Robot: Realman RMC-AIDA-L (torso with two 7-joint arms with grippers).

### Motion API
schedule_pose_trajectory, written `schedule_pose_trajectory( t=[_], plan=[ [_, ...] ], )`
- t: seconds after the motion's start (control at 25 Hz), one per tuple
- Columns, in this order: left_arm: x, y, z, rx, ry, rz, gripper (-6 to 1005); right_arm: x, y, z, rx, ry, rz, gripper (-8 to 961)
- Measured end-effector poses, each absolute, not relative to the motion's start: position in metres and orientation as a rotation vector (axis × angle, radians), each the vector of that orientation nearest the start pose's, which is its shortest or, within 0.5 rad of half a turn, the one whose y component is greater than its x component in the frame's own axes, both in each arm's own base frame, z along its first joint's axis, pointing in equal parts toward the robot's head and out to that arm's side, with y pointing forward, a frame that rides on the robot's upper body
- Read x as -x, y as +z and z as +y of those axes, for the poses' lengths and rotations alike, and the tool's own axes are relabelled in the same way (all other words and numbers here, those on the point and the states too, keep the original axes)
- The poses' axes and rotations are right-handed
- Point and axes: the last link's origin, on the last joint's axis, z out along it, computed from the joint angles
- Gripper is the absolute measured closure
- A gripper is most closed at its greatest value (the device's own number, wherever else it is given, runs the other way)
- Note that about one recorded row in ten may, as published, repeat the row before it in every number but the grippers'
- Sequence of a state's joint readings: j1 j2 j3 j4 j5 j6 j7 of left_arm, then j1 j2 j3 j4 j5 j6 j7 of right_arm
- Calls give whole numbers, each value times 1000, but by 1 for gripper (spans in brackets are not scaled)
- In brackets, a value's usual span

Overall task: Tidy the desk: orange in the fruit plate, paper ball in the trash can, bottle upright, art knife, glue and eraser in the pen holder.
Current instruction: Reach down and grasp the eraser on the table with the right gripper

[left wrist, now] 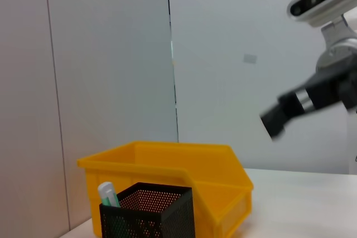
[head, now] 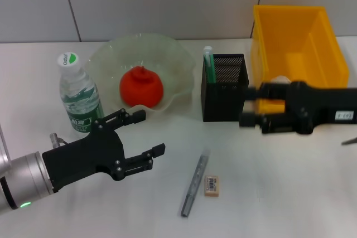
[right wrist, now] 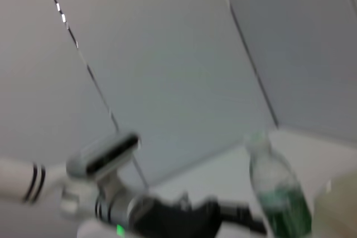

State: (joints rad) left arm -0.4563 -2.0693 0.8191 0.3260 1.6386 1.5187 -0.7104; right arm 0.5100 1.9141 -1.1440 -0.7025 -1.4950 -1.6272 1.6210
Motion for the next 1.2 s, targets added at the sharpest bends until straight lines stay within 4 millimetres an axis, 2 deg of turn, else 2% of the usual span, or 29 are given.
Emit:
schedule_pose_trajectory(
  t=[0.04,0.08,0.2,0.24,0.28,0.4,0.44,0.48,0.52,0.6,0.64,0.68,0.84,1.04,1.2],
  plan=[
    [277,-38,294,2544,-876,-177,214,-220,31,336,2913,828,722,149],
    [277,-38,295,2544,-875,-177,214,-220,31,336,2913,828,722,149],
    [277,-38,295,2544,-870,-178,214,-215,27,340,2991,643,765,149],
    [278,-38,295,2546,-864,-178,214,-207,26,343,3045,506,776,149],
    [278,-38,295,2546,-864,-178,214,-207,26,343,3045,506,776,149],
    [279,-37,296,2547,-856,-178,214,-193,24,349,3108,259,781,149],
    [279,-37,296,2547,-855,-178,214,-184,21,354,3129,93,777,149],
    [279,-37,296,2547,-854,-177,214,-179,20,357,3133,12,772,149],
    [279,-37,296,2546,-852,-176,214,-179,20,357,3133,12,772,149],
    [279,-36,296,2546,-850,-175,214,-171,15,362,3140,-137,742,149],
    [279,-37,296,2547,-850,-174,214,-164,7,365,3145,-282,700,149],
    [279,-36,297,2547,-849,-172,214,-164,7,365,3145,-282,700,149],
    [278,-36,298,2549,-844,-168,214,-146,-8,369,3139,-516,582,150],
    [279,-37,300,2541,-834,-176,214,-131,-23,371,3149,-604,461,150],
    [279,-38,300,2538,-833,-181,214,-130,-33,371,3156,-657,367,150]
  ],
)
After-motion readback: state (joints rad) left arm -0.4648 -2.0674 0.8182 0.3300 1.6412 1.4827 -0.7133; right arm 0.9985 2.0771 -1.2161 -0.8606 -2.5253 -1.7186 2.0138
